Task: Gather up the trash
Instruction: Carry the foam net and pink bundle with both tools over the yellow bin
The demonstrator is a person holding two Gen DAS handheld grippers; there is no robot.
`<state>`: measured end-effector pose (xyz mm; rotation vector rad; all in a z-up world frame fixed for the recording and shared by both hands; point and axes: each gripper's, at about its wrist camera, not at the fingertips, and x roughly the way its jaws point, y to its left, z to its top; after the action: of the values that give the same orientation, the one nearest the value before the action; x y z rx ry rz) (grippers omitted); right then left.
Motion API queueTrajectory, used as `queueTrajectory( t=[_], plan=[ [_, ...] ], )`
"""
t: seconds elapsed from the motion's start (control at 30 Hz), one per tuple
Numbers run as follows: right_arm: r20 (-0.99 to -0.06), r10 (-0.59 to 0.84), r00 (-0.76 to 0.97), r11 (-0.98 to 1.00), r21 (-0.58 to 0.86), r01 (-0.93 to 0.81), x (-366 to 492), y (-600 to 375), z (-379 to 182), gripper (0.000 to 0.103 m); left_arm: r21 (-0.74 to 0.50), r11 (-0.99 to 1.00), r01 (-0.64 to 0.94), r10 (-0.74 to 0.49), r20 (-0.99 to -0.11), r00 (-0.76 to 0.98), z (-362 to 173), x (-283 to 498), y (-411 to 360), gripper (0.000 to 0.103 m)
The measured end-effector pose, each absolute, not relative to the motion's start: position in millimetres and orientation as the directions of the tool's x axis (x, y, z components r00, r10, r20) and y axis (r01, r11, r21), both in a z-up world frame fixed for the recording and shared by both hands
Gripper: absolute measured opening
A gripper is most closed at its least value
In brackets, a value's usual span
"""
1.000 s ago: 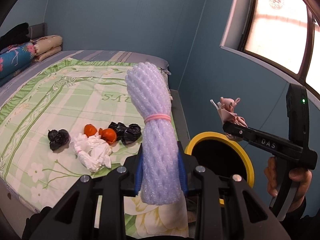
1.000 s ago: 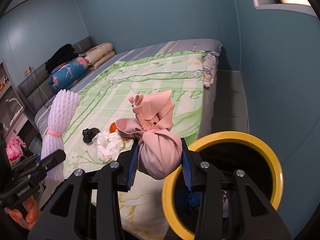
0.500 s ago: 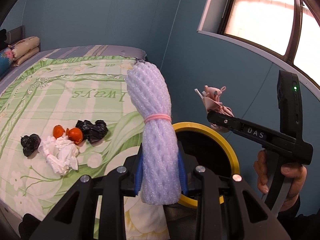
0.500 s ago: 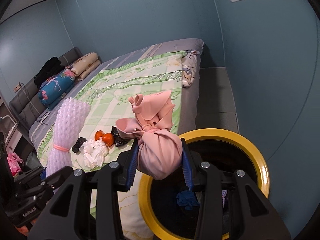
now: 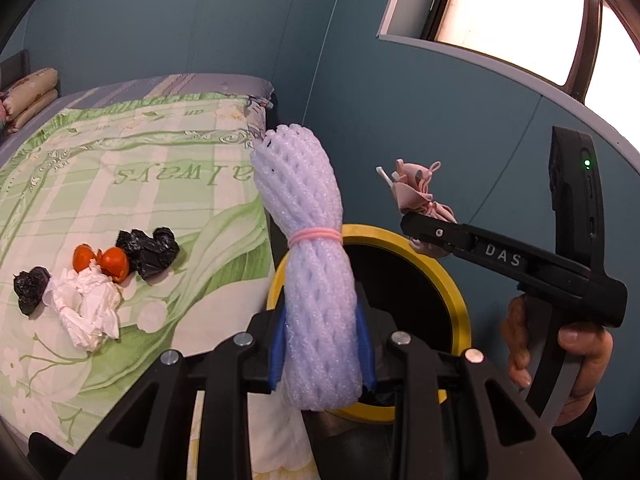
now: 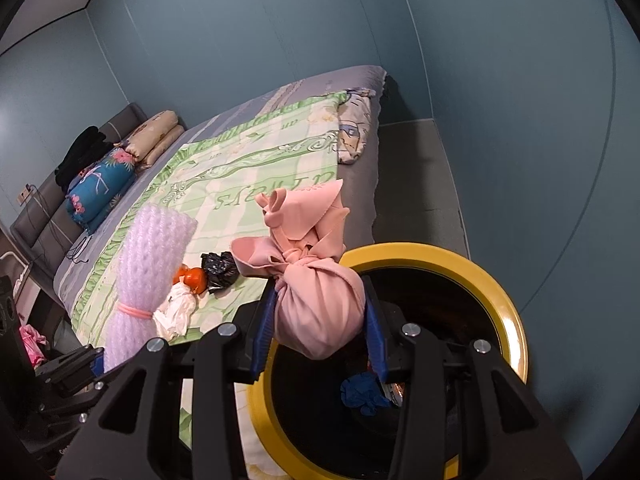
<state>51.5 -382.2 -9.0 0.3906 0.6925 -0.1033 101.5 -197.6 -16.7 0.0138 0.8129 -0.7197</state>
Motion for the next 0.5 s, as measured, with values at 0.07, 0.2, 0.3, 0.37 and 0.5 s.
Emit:
queueTrajectory(
  t=[0.07,0.2,0.3,0.37,0.5],
  plan=[
    [-0.646,0.035,0.762,0.919,0.321,0.230,52,-384,-13,0.038,-0.262,0.761,0.594,-0.584,-0.675,0.451,-22,104,-203,0.028],
    [-0.666,0.035,0.745,0.910,0.330,0.252,52,-393,-25,0.038,-0.275,0.749,0.603,-0.591,-0.689,0.419,-35,109,-216,0.028],
    [-0.679,0.034,0.734,0.902,0.337,0.269,53,-401,-34,0.038,-0.273,0.743,0.611,-0.586,-0.706,0.397,-45,111,-226,0.028],
    [-0.683,0.035,0.730,0.898,0.342,0.276,52,-405,-37,0.038,-0.268,0.742,0.615,-0.580,-0.717,0.387,-51,111,-231,0.028],
    [-0.690,0.043,0.722,0.894,0.349,0.281,53,-408,-43,0.038,-0.264,0.737,0.622,-0.574,-0.730,0.371,-59,111,-237,0.028]
  ],
)
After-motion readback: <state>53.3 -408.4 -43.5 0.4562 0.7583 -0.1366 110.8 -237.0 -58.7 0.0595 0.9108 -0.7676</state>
